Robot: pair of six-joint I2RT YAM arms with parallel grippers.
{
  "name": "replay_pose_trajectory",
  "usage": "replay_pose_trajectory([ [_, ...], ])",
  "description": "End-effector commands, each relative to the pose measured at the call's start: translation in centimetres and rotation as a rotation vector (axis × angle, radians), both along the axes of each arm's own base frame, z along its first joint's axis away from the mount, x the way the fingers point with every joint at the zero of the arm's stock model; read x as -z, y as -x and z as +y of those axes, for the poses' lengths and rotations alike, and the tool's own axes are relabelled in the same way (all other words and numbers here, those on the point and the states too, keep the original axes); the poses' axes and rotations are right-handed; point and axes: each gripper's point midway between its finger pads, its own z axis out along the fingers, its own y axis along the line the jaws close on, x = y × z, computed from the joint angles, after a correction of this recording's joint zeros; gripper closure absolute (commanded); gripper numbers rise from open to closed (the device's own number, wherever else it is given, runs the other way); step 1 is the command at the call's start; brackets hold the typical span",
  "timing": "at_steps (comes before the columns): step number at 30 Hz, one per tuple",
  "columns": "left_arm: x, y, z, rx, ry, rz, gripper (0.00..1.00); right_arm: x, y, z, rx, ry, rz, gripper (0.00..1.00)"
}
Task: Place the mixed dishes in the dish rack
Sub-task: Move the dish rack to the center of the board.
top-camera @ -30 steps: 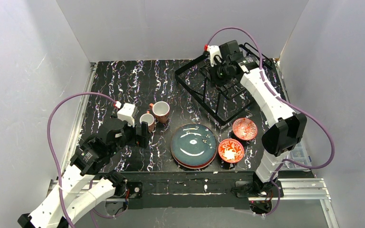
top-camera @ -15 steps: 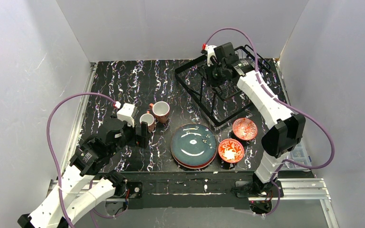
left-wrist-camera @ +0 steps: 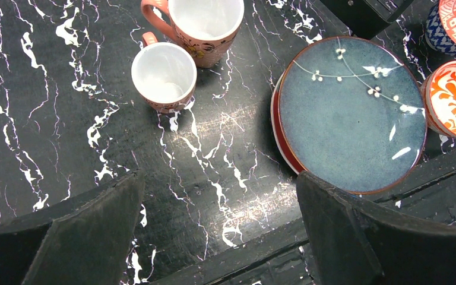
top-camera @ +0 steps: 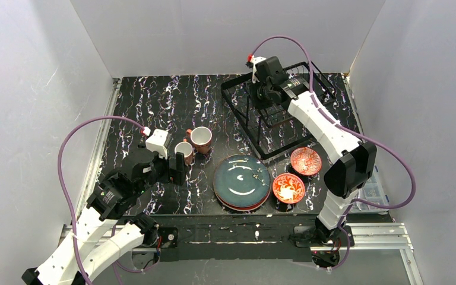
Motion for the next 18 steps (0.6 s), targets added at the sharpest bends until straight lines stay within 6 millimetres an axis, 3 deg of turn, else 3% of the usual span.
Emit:
replay_pose_trajectory([
  [1, 0.2, 0.3, 0.1, 0.009, -0.01, 0.003, 0.01, -5.4, -3.9, 2.6, 0.116, -0.112, -0.233, 0.99],
  [18, 0.1, 0.3, -0.1, 0.017, -0.002, 0.002, 0.01, -6.1, -4.6, 7.5, 0.215, -0.239, -0.273, 0.99],
])
